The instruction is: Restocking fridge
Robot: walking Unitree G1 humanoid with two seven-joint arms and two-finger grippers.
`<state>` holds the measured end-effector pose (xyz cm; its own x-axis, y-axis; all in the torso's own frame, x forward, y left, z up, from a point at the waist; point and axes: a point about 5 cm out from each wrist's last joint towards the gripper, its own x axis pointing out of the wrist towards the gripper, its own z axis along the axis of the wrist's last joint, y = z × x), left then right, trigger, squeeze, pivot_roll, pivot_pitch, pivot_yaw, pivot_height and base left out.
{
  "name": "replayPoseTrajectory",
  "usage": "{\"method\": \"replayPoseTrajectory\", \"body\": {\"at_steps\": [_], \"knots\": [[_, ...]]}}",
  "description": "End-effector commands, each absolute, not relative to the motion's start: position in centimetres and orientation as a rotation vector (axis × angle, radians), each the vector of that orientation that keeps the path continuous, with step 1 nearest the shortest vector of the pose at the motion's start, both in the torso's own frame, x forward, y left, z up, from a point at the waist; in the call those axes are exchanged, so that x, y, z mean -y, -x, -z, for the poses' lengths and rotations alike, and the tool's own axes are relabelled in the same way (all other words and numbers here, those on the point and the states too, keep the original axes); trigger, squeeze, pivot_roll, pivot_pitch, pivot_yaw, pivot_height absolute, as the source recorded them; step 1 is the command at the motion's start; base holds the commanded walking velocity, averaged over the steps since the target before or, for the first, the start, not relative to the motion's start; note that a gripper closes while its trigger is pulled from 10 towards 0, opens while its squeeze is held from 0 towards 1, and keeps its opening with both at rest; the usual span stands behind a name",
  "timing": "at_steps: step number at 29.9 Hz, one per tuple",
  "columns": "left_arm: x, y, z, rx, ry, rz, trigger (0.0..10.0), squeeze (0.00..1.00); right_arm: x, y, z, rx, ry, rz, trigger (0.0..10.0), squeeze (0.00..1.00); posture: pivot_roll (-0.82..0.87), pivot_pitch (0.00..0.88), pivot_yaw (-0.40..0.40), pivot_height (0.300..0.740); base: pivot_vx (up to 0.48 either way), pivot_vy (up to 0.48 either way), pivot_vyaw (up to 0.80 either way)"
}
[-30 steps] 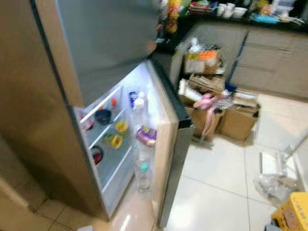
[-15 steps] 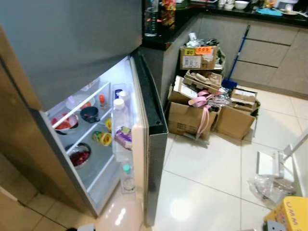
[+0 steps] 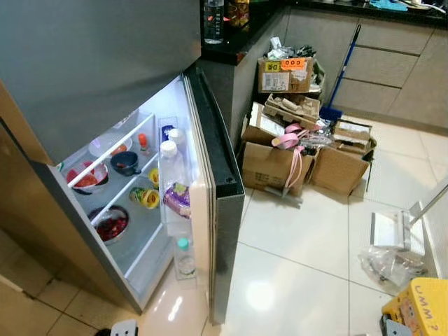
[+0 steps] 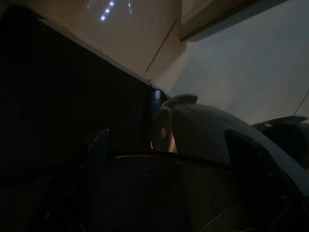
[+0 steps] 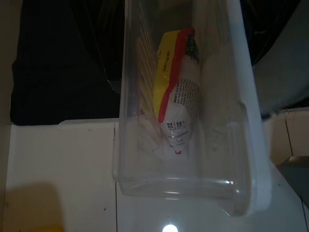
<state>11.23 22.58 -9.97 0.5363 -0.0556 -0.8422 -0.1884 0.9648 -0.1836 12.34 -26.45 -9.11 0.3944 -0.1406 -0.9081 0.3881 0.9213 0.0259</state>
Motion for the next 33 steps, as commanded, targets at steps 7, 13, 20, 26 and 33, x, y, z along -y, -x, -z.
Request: {"method": "replayPoseTrajectory", "body": {"at_steps": [7, 13, 20, 26, 33], "knots": [[-24.0, -14.7, 8.3, -0.819, 0.264, -0.194, 10.0, 0.00, 26.8, -12.6, 8.9, -1.108, -0.242, 0.339, 10.0, 0.00, -0.08, 0.000, -0.056, 0.740, 0.000, 0.000, 0.00], [-26.4, -20.4, 4.5, -0.515, 0.355, -0.296, 10.0, 0.00, 26.8, -12.6, 8.9, -1.104, -0.245, 0.336, 10.0, 0.00, -0.08, 0.000, -0.056, 0.740, 0.000, 0.000, 0.00], [-27.2, -25.6, -0.1, -0.245, 0.430, -0.258, 10.0, 0.00, 26.8, -12.5, 8.9, -1.104, -0.248, 0.338, 10.0, 0.00, -0.09, 0.000, -0.054, 0.740, 0.000, 0.000, 0.00], [-26.2, -28.7, -3.1, -0.102, 0.421, -0.194, 10.0, 0.00, 26.8, -12.1, 9.1, -1.112, -0.250, 0.338, 10.0, 0.00, -0.09, 0.000, -0.047, 0.740, 0.000, 0.000, 0.00], [-20.6, -30.6, -3.8, -0.095, 0.496, 0.135, 10.0, 0.00, 26.8, -12.0, 9.1, -1.115, -0.248, 0.339, 10.0, 0.00, -0.09, 0.000, -0.045, 0.740, 0.000, 0.000, 0.00]]}}
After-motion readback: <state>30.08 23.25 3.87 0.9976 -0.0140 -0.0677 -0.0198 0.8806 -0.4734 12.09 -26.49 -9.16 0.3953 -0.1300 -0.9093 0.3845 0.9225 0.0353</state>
